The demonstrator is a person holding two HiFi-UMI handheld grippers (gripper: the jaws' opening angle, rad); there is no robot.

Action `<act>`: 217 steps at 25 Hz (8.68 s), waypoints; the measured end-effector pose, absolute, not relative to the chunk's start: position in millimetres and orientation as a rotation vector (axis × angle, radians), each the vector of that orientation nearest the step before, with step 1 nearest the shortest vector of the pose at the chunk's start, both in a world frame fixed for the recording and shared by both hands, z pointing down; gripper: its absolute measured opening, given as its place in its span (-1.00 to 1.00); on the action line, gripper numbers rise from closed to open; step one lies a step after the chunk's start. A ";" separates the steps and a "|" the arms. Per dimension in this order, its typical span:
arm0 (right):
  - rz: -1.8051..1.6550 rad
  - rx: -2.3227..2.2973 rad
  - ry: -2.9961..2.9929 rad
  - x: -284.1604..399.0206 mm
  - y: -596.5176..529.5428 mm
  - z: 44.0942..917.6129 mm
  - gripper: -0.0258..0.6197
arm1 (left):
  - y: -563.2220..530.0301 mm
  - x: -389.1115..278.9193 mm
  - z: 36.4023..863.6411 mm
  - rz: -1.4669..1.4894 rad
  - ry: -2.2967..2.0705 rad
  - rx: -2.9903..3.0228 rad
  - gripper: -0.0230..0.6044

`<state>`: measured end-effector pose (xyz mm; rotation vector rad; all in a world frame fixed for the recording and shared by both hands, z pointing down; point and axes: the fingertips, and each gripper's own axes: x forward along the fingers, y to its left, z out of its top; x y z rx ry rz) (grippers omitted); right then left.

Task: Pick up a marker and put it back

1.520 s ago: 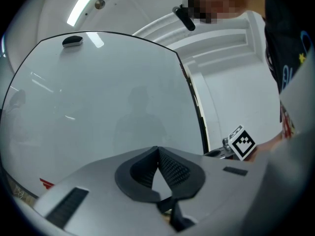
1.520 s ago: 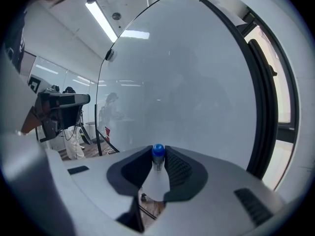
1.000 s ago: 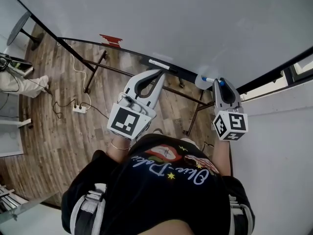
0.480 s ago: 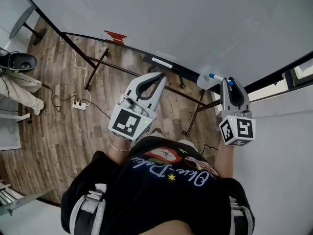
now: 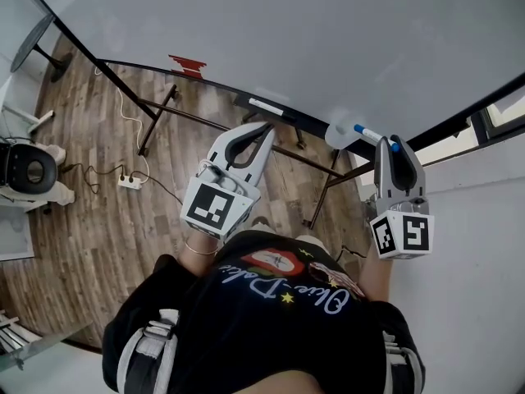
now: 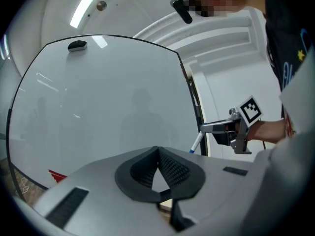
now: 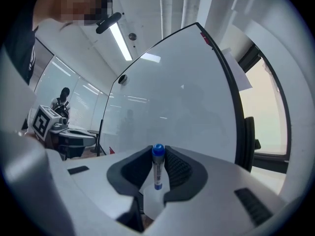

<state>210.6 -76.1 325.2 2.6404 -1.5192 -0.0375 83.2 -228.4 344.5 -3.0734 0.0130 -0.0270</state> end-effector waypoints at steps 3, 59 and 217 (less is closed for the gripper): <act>-0.076 2.655 -1.514 207.4 -68.5 320.0 -0.69 | -227.4 84.0 344.1 -0.024 0.008 -3.076 -0.92; -0.092 2.700 -1.512 189.8 -50.4 315.0 -0.69 | -217.9 72.4 344.7 -0.020 -0.016 -3.064 -0.92; -0.019 2.692 -1.638 189.4 -91.4 347.0 -0.92 | -240.4 66.5 358.5 -0.056 0.062 -3.123 -0.92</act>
